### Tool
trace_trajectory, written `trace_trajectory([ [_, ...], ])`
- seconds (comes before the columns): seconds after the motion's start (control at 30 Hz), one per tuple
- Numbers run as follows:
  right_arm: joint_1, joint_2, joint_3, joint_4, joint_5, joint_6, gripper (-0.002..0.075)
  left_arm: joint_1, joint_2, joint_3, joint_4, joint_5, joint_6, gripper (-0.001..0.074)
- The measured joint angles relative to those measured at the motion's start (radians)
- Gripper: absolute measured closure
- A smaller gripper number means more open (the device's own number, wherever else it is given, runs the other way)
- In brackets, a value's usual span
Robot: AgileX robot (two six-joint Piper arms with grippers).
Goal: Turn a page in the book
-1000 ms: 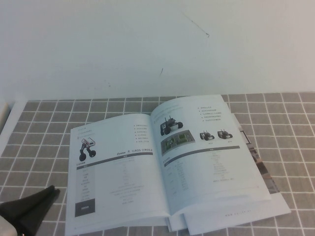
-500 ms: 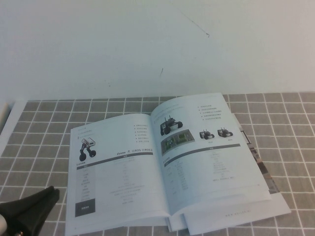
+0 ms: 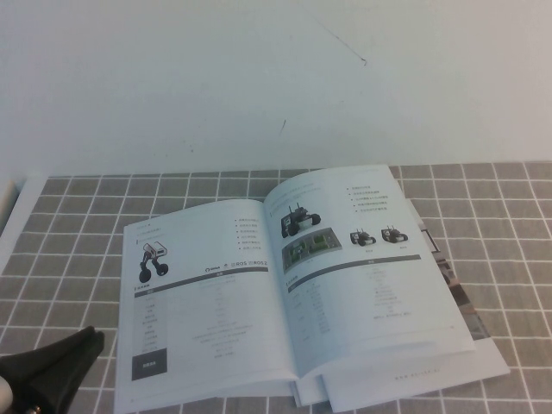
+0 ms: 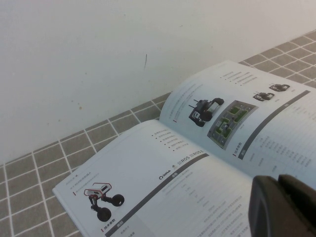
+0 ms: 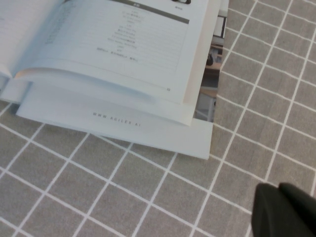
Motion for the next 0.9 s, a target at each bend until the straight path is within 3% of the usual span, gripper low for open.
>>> trace_trajectory([
  [0.23,0.0,0.0,0.0,0.0,0.002,0.0,0.0728,0.0,-0.002,0.0,0.001,0.037,-0.005,0.0738],
  [0.37,0.0,0.0,0.0,0.0,0.004,0.0,0.0728,0.019,-0.034,0.0,-0.065,0.14,0.024,0.0738],
  [0.57,0.0,0.0,0.0,0.0,0.015,0.0,0.0728,0.23,-0.157,0.006,-0.302,0.209,0.369,0.0738],
  [0.7,0.0,0.0,0.0,0.0,0.018,0.0,0.0728,0.408,-0.269,0.067,-0.483,0.107,0.649,0.0738],
  [0.8,0.0,0.0,0.0,0.0,0.018,0.0,0.0728,0.481,-0.35,0.166,-0.561,-0.001,0.705,0.0738],
  [0.9,0.0,0.0,0.0,0.0,0.018,0.0,0.0728,0.499,-0.423,0.25,-0.584,-0.026,0.686,0.0738],
])
